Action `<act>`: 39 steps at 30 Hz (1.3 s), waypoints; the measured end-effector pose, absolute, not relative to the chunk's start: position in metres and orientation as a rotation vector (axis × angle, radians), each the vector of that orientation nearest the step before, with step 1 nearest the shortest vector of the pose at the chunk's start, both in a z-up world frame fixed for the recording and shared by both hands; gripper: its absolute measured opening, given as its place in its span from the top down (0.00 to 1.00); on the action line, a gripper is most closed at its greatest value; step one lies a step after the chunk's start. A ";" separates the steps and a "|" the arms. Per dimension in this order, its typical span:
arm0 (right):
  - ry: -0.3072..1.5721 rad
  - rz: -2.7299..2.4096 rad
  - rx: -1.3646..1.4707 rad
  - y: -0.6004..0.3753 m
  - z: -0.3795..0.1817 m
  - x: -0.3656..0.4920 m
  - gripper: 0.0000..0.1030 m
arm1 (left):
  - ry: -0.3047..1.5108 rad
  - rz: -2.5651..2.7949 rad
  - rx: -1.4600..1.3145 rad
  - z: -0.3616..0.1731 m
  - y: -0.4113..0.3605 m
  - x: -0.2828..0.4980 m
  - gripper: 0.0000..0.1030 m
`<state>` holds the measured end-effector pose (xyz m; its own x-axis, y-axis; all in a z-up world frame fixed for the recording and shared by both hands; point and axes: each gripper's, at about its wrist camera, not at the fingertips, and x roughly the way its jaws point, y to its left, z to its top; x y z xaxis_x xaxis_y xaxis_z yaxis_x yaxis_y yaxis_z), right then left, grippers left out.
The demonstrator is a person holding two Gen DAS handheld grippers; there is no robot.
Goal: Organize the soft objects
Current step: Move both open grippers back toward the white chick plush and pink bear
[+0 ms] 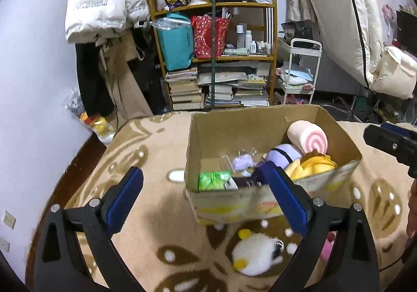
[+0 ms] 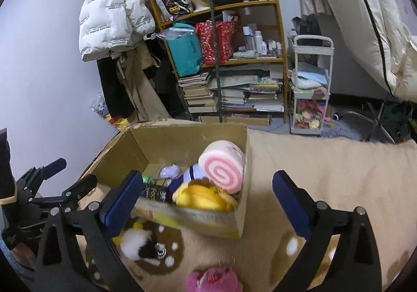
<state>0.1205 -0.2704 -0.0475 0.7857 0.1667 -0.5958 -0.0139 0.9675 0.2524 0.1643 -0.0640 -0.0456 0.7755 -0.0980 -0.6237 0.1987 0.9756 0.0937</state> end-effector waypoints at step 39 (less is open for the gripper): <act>0.884 0.039 0.284 -0.261 -0.075 0.053 0.00 | 0.871 -0.156 0.182 -0.071 -0.048 0.117 0.07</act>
